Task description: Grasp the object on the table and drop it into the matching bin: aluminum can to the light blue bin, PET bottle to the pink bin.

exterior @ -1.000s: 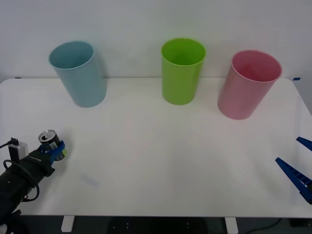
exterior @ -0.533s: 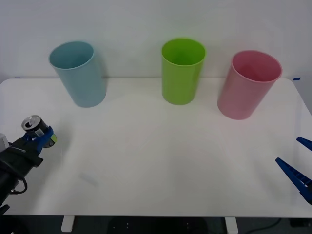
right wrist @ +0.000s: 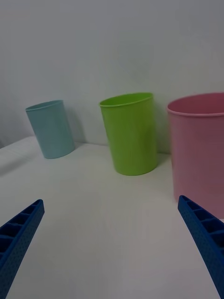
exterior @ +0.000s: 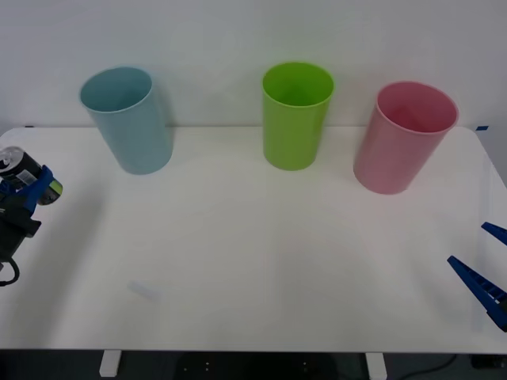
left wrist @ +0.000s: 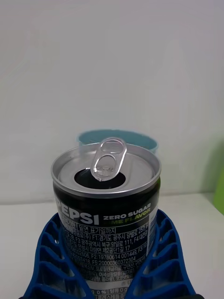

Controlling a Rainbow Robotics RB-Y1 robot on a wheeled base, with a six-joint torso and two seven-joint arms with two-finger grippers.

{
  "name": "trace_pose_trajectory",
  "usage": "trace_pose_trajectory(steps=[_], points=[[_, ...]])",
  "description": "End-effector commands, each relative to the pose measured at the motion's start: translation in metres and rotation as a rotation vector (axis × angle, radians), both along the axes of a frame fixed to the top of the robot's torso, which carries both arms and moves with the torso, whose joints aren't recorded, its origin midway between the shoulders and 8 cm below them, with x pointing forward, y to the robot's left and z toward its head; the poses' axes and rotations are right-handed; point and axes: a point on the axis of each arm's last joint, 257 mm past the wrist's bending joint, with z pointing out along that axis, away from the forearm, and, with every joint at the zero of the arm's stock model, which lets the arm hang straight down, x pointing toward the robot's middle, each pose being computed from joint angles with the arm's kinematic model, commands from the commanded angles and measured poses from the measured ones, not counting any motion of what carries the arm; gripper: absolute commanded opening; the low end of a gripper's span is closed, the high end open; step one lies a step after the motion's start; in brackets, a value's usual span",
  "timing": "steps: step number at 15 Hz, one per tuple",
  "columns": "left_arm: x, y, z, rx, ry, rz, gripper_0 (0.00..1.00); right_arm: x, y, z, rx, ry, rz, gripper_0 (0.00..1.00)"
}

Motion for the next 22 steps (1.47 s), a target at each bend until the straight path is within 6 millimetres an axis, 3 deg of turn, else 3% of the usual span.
trace_pose_trajectory(steps=[1, 9, 22], points=[[0.013, -0.009, 0.023, -0.032, -0.013, -0.036, 0.0, 0.0, 0.0, 0.0, 0.0, 0.0, 0.0, 1.0], [0.07, -0.042, 0.096, -0.117, -0.064, -0.102, 0.0, 0.0, 0.0, 0.0, 0.0, 0.0, 0.0, 1.0], [0.181, -0.067, 0.111, -0.015, -0.002, -0.062, 0.0, 0.0, 0.0, 0.0, 0.0, 0.0, 0.0, 1.0]])
